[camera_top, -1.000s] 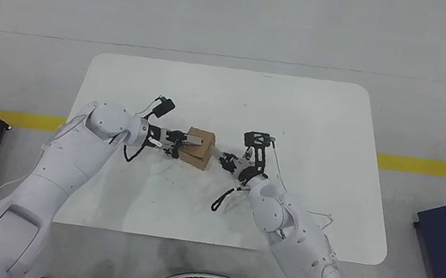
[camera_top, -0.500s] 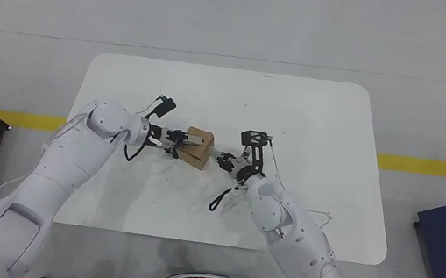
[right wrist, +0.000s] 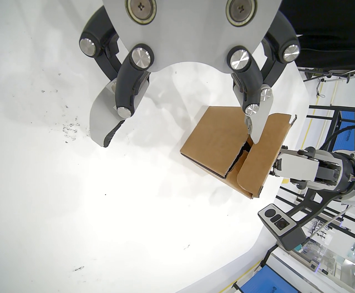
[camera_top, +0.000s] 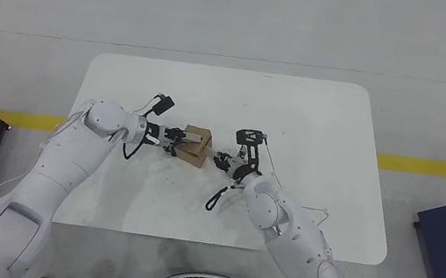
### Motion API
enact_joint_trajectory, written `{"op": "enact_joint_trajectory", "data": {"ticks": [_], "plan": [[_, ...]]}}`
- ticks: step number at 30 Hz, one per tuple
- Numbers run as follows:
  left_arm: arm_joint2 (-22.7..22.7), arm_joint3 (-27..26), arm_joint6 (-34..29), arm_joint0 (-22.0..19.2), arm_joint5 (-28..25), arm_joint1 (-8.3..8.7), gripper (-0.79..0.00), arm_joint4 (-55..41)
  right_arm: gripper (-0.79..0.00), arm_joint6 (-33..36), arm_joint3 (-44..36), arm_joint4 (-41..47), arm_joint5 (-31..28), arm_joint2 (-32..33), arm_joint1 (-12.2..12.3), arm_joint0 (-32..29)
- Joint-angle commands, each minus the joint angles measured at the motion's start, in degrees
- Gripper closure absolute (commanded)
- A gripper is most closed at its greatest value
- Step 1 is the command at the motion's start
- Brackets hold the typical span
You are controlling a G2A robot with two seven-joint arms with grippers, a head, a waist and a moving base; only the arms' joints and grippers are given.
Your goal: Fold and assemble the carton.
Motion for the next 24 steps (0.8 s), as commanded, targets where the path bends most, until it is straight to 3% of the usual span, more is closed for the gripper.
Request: {"op": "enact_joint_trajectory", "data": {"ticks": [1,24], "plan": [[0.02,0.05,-0.05,-0.06,-0.04,-0.03,-0.785,-0.08,-0.754,0.05,-0.07,-0.09,-0.03,-0.12,-0.06,0.12],[2.31,3.71,-0.86,-1.85,-0.08,-1.18,-0.785,0.46,-0.779,1.15,0.54,-2.41,1.26,-0.46,-0.52,0.97]]}}
